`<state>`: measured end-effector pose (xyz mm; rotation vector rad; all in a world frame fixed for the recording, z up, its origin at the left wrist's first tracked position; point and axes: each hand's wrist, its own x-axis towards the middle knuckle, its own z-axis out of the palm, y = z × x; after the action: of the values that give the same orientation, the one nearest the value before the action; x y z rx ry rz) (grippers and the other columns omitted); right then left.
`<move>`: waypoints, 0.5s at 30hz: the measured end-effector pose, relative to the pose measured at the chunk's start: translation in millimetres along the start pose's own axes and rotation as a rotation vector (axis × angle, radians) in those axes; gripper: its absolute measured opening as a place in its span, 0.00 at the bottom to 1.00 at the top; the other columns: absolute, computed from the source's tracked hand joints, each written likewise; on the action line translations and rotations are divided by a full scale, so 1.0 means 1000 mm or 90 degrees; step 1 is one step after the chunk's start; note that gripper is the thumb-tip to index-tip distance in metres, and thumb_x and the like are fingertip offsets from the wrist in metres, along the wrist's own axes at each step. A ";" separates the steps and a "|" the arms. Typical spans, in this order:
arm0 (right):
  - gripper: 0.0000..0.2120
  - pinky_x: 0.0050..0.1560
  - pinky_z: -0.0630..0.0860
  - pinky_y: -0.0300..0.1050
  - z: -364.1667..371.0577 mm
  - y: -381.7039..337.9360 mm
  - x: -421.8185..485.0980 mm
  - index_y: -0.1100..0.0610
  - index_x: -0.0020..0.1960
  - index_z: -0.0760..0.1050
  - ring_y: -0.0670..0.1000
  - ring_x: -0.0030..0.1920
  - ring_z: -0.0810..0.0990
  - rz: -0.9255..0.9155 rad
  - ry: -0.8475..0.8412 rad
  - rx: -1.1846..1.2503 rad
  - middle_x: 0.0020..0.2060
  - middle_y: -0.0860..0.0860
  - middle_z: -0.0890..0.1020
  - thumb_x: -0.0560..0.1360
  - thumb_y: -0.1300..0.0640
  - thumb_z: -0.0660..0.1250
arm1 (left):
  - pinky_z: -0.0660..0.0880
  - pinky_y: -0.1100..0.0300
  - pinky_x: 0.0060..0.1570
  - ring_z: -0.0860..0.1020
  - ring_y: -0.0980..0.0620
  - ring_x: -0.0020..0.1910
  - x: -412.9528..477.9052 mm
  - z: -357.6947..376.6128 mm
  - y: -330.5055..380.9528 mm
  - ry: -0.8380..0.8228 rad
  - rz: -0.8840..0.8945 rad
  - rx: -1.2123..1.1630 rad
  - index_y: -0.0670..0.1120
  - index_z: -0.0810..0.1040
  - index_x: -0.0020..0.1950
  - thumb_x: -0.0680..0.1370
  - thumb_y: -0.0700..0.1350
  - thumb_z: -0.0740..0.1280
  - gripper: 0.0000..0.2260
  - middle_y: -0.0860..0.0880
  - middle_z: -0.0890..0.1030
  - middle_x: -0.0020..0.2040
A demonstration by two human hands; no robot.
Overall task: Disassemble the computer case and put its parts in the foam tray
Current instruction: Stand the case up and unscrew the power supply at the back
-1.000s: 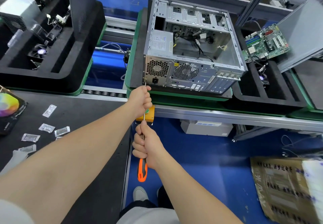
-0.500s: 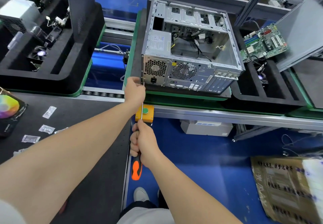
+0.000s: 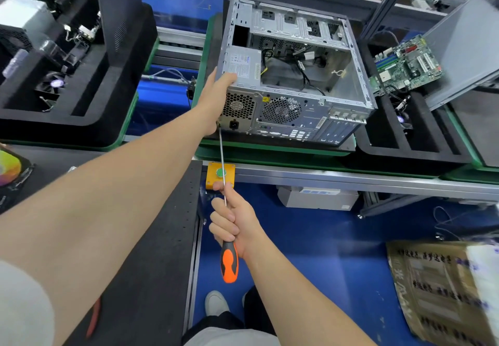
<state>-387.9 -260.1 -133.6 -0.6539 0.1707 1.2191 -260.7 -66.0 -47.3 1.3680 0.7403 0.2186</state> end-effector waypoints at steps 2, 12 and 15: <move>0.16 0.18 0.59 0.38 0.004 0.001 0.001 0.55 0.54 0.79 0.45 0.18 0.60 -0.017 0.036 -0.047 0.24 0.48 0.64 0.88 0.46 0.58 | 0.65 0.40 0.71 0.71 0.50 0.67 0.000 0.001 0.001 0.006 -0.011 0.010 0.61 0.69 0.75 0.73 0.62 0.66 0.29 0.55 0.73 0.70; 0.15 0.25 0.55 0.40 0.043 0.011 0.008 0.54 0.44 0.67 0.50 0.23 0.56 -0.078 0.269 -0.326 0.27 0.51 0.62 0.88 0.54 0.51 | 0.64 0.44 0.61 0.70 0.48 0.67 -0.004 -0.002 0.002 -0.010 -0.032 0.032 0.62 0.70 0.73 0.67 0.65 0.66 0.33 0.54 0.72 0.70; 0.14 0.25 0.59 0.41 0.051 0.015 0.013 0.55 0.44 0.65 0.50 0.22 0.60 -0.091 0.331 -0.391 0.26 0.51 0.64 0.87 0.54 0.51 | 0.63 0.44 0.60 0.69 0.48 0.66 -0.004 -0.002 0.002 -0.008 -0.031 0.028 0.62 0.70 0.73 0.67 0.64 0.66 0.33 0.54 0.72 0.69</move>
<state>-408.3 -218.5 -103.9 -1.4925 0.1770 0.9359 -264.6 -66.4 -44.1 1.3903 0.7705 0.1563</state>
